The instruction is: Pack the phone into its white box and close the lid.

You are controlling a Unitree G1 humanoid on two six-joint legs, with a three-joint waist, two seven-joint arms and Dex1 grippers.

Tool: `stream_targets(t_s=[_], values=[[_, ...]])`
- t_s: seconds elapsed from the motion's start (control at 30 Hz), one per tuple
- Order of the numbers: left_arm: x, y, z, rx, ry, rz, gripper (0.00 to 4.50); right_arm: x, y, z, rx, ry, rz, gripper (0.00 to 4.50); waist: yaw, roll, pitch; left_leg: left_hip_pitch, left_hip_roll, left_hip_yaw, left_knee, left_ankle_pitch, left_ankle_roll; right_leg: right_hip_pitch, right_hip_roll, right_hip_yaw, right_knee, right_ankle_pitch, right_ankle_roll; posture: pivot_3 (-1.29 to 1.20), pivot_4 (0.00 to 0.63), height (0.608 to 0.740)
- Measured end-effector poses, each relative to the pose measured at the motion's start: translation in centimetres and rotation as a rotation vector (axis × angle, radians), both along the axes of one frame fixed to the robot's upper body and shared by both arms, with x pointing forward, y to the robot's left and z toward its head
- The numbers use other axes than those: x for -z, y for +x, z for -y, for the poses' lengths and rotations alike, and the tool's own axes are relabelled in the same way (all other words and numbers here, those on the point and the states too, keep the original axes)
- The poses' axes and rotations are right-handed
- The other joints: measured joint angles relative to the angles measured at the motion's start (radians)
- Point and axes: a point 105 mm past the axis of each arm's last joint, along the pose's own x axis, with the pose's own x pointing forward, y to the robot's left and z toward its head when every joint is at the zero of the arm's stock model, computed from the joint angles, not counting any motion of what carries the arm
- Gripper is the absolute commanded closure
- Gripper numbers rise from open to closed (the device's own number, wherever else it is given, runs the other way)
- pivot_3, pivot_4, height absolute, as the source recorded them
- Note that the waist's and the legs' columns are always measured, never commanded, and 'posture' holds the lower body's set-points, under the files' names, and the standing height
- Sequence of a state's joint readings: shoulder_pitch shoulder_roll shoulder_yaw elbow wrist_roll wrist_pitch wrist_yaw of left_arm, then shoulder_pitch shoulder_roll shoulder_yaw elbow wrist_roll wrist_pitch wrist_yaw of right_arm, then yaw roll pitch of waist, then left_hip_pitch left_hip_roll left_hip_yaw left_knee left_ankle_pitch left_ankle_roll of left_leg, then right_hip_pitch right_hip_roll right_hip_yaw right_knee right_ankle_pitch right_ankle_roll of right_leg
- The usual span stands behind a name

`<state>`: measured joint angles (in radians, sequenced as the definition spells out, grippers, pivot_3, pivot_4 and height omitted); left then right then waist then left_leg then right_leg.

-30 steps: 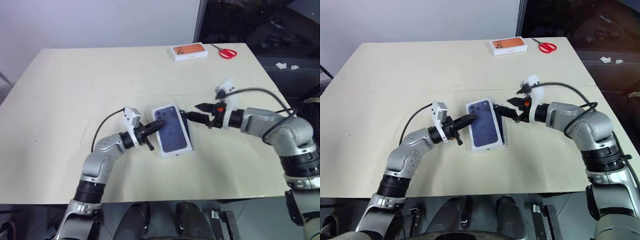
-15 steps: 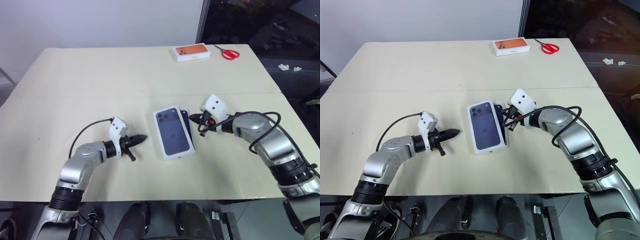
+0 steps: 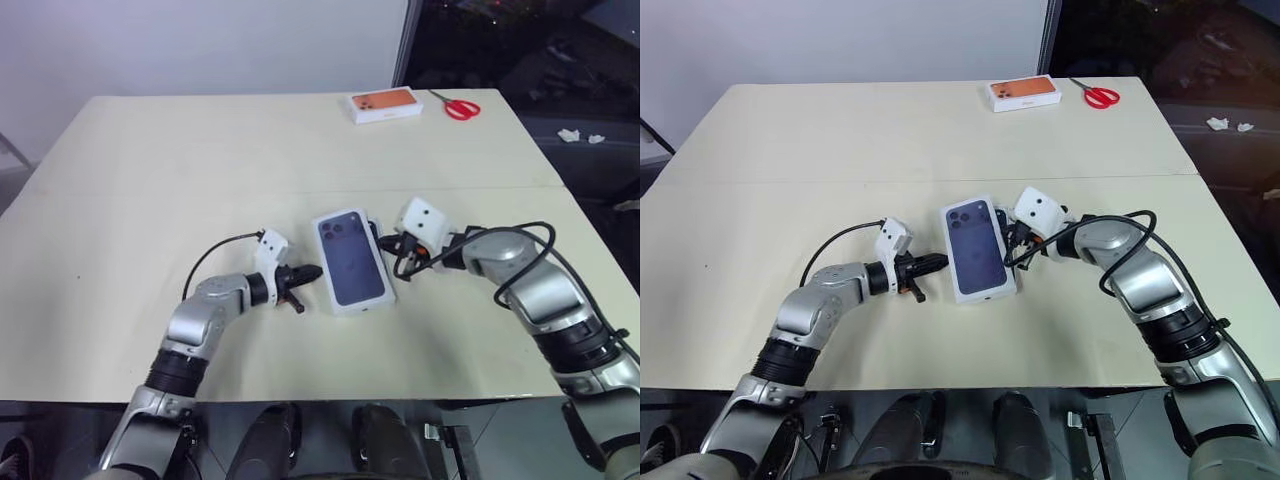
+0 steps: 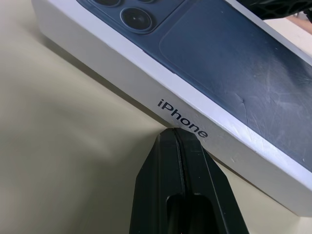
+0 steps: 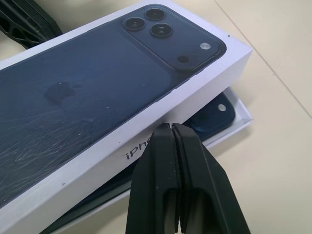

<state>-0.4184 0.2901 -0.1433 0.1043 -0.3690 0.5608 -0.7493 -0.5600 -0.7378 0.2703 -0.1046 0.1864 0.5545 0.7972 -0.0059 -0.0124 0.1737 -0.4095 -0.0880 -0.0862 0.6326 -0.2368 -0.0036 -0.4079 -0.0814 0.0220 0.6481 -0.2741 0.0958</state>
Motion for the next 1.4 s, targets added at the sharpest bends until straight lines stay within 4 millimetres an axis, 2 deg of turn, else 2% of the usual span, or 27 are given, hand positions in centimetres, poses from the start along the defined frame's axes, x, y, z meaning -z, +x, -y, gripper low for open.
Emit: stream_targets(t_s=[0.23,0.43,0.53,1.03,1.4], values=[[-0.3,0.7,0.8,-0.004,-0.016,-0.002,4.5,0.4,0.1,0.8,0.022,-0.046,0.005,4.44,0.001,0.0,0.0,0.0,0.0,0.0,0.0,0.0,0.0,0.0,0.0,0.0,0.0,0.0,0.0,0.0,0.15,0.74],[-2.0,1.4,2.1,0.018,-0.032,0.042,4.5,1.4,0.5,2.5,0.064,-0.091,-0.014,4.44,0.0,0.0,0.0,0.0,0.0,0.0,0.0,0.0,0.0,0.0,0.0,-0.001,0.0,0.0,0.0,0.0,0.15,0.74],[-2.0,1.3,2.3,0.026,-0.022,0.05,4.5,1.8,0.7,2.9,0.072,-0.099,-0.023,4.44,-0.005,0.0,0.0,0.0,0.0,0.0,0.0,0.0,0.0,0.0,0.0,0.0,0.0,0.0,0.0,0.0,0.15,0.74],[-1.7,1.2,1.0,-0.011,-0.012,0.045,4.5,1.7,0.7,1.9,0.036,-0.102,-0.006,4.44,-0.004,0.0,0.0,0.0,0.0,0.0,0.0,0.0,-0.001,-0.001,0.001,0.0,0.001,0.0,0.0,0.0,0.15,0.74],[-0.8,1.4,1.1,-0.025,-0.012,0.006,4.5,1.9,0.7,1.8,0.031,-0.133,-0.001,4.44,-0.005,0.0,0.0,0.0,0.0,0.0,0.0,0.001,-0.001,-0.001,0.001,0.0,0.001,0.0,0.0,0.0,0.15,0.74]])
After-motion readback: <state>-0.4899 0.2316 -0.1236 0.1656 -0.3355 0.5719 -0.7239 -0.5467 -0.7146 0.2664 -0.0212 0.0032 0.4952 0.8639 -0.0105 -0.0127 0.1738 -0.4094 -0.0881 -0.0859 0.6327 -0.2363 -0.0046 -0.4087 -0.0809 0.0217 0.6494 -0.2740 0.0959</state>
